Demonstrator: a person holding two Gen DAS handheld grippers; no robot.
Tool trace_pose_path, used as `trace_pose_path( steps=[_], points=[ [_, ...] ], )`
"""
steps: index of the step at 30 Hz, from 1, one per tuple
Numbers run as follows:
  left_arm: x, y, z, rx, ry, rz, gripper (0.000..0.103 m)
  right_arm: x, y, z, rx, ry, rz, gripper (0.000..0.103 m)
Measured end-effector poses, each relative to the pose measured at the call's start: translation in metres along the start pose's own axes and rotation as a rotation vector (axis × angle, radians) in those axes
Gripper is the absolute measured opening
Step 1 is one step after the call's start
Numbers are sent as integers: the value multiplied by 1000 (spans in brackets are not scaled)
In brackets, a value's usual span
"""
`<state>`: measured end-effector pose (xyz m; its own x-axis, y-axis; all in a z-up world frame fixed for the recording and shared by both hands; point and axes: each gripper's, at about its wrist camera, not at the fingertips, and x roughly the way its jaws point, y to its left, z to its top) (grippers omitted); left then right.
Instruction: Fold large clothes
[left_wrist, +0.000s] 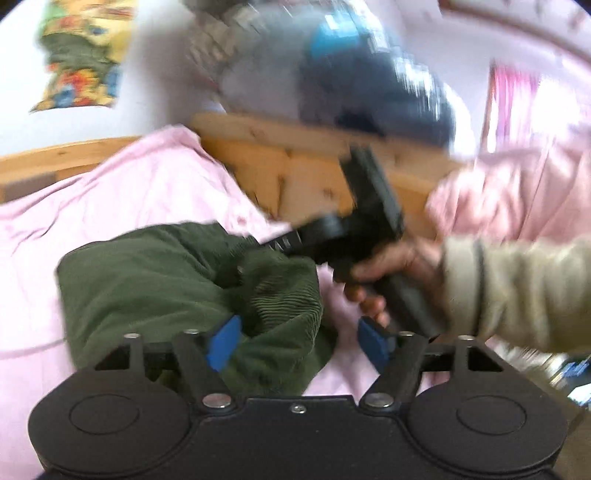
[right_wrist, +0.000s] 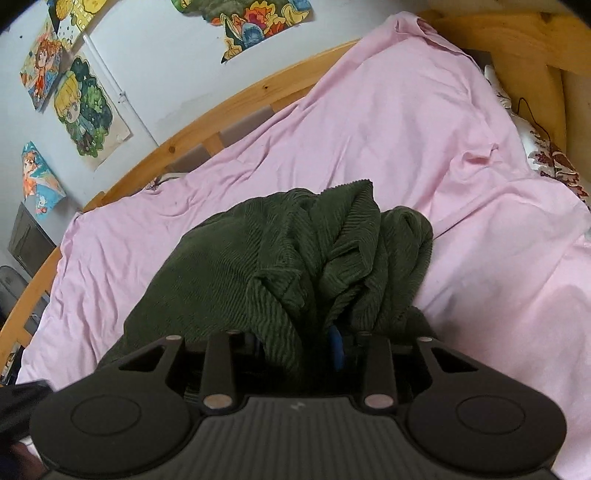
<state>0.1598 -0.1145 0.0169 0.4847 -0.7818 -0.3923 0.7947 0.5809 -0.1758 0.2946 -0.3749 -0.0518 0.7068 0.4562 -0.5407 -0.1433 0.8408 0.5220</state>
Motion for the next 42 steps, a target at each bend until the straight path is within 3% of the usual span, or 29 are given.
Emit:
trace_pose_path(
  steps=[2, 3, 6, 7, 10, 14, 19, 21, 22, 23, 26, 29, 32, 35, 38, 41, 42],
  points=[
    [-22, 12, -6, -70, -60, 25, 82, -2, -1, -2, 9, -5, -1, 38],
    [-29, 18, -9, -101, -68, 59, 89, -1, 3, -2, 6, -8, -8, 38],
    [-23, 47, -15, -229, -21, 216, 93, -3, 6, -5, -6, -19, -33, 39],
    [-18, 61, -15, -298, -2, 233, 96, -4, 8, -6, -10, -21, -40, 40],
    [-7, 98, -23, -522, -1, 140, 99, -11, 16, -5, -51, -23, -74, 41],
    [10, 115, -30, -633, 36, 75, 102, -25, 37, -4, -176, -14, -165, 41],
    [19, 117, -31, -621, 83, 81, 102, -57, 58, -2, -262, -69, -280, 43],
    [22, 118, -30, -613, 106, 98, 102, -72, 73, 1, -305, -139, -329, 50],
    [24, 115, -27, -598, 114, 105, 102, -78, 83, 5, -330, -177, -337, 60],
    [26, 113, -25, -582, 122, 112, 102, -81, 92, 9, -344, -207, -327, 70],
    [27, 107, -24, -543, 132, 131, 102, -71, 113, 20, -358, -226, -270, 87],
    [27, 105, -26, -520, 130, 142, 102, -30, 127, 24, -386, -192, -265, 90],
    [28, 102, -28, -497, 128, 151, 102, 13, 117, 19, -385, -147, -276, 91],
    [32, 100, -30, -471, 126, 163, 102, 40, 94, 2, -437, -176, -345, 101],
    [38, 92, -26, -421, 133, 178, 102, 38, 61, -8, -348, -223, -293, 101],
    [48, 81, -23, -358, 154, 212, 102, 49, 55, -24, -482, -241, -418, 102],
    [51, 77, -22, -332, 162, 222, 102, 57, 47, -29, -499, -229, -424, 102]
  ],
)
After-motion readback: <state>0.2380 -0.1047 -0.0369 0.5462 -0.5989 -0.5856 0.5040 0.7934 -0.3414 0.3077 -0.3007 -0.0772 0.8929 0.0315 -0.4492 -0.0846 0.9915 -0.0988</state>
